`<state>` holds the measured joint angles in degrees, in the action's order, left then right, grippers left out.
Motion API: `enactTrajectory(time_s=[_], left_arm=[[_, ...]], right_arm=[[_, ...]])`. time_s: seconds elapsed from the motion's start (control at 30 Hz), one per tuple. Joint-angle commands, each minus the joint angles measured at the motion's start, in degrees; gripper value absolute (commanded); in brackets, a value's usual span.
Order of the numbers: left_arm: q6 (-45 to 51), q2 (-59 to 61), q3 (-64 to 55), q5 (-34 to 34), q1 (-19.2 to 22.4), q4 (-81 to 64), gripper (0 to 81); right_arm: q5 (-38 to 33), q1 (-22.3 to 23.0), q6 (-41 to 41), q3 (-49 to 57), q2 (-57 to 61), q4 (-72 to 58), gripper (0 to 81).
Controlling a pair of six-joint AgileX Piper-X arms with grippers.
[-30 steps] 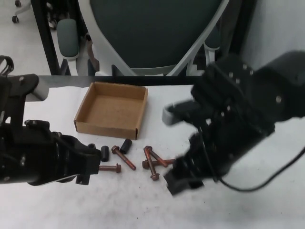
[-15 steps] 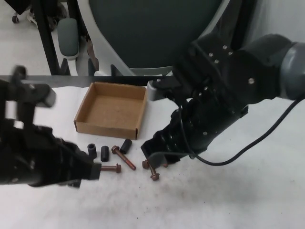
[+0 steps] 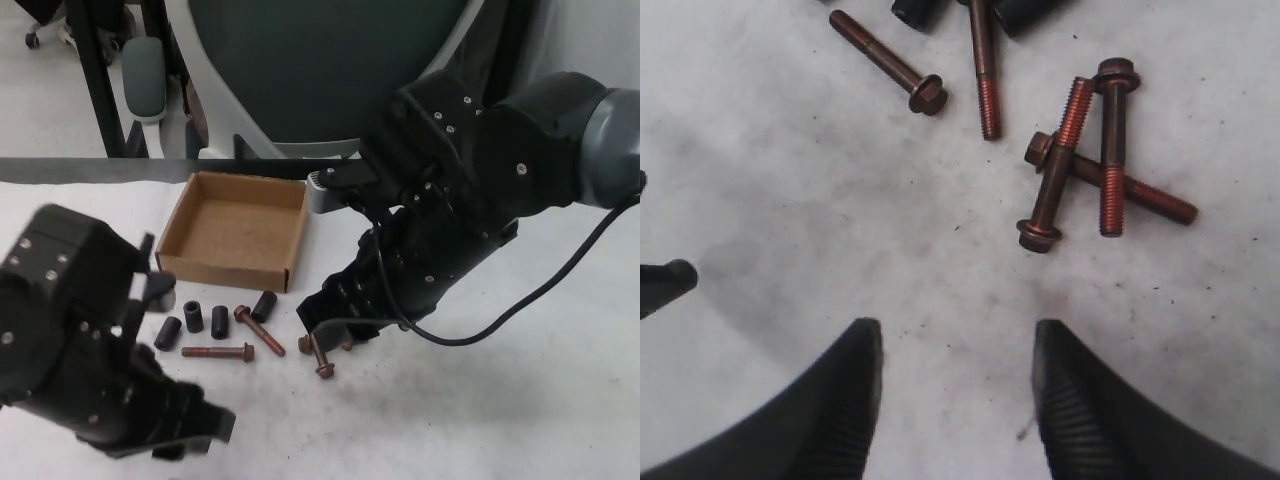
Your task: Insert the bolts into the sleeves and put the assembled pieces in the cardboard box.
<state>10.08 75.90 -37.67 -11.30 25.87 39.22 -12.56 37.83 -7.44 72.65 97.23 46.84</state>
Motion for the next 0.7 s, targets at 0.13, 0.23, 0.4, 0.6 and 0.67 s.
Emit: enactTrajectory(time_s=[0.13, 0.23, 0.4, 0.6, 0.67], left_arm=[[0.2, 1.1, -0.1, 0.7, 0.0, 3.6, 50.1], [0.2, 1.1, -0.1, 0.7, 0.0, 4.8, 50.1], [0.3, 1.1, -0.1, 0.7, 0.0, 10.4, 50.1], [5.0, 1.1, -0.1, 0.1, 0.0, 14.2, 50.1], [8.9, 1.1, -0.1, -1.7, 0.0, 14.3, 50.1]], right_arm=[[-0.2, -0.2, 0.6, 0.6, -0.2, -0.4, 44.7], [-0.2, -0.2, 0.6, 0.6, -0.2, -0.1, 44.7], [-0.2, -0.2, 0.6, 0.6, -0.2, 1.0, 44.7], [-0.2, -0.2, 0.6, 0.6, -0.2, 1.5, 44.7], [-0.2, -0.2, 0.6, 0.6, -0.2, 1.5, 44.7]])
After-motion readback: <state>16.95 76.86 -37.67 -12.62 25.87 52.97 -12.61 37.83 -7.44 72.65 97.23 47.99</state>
